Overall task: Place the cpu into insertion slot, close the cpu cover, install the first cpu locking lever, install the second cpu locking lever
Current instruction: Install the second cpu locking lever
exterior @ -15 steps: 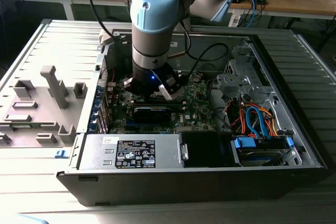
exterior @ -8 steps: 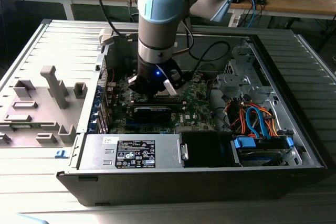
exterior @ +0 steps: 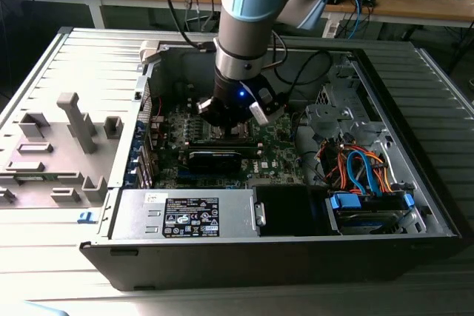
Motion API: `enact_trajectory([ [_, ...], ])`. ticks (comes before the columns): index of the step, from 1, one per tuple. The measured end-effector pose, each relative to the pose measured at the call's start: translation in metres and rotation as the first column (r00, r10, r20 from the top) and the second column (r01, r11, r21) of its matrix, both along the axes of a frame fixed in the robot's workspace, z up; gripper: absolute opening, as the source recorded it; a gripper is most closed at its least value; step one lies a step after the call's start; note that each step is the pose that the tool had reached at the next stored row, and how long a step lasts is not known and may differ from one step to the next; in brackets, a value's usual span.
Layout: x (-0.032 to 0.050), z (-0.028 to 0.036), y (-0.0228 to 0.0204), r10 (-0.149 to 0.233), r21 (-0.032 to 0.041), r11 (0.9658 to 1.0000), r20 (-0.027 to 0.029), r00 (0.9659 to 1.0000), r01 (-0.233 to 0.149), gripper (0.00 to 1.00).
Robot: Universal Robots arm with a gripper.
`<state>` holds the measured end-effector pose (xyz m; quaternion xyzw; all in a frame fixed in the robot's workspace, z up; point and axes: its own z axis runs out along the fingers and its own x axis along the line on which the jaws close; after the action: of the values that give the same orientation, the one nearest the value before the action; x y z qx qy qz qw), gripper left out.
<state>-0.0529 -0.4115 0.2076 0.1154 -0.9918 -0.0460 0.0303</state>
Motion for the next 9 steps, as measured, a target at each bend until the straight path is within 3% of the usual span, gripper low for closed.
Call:
enact_trajectory([
  [3, 0.0094, 0.0, 0.0024, -0.009, -0.002, 1.0, -0.0009, 1.0, 0.009, 0.11],
  [7, 0.0136, 0.0027, 0.0052, -0.027, -0.023, 0.9994, -0.0005, 0.9996, 0.027, 0.11],
  [9, 0.0136, 0.0078, 0.0067, -0.029, -0.0287, 0.9992, -0.0005, 0.9996, 0.029, 0.11],
])
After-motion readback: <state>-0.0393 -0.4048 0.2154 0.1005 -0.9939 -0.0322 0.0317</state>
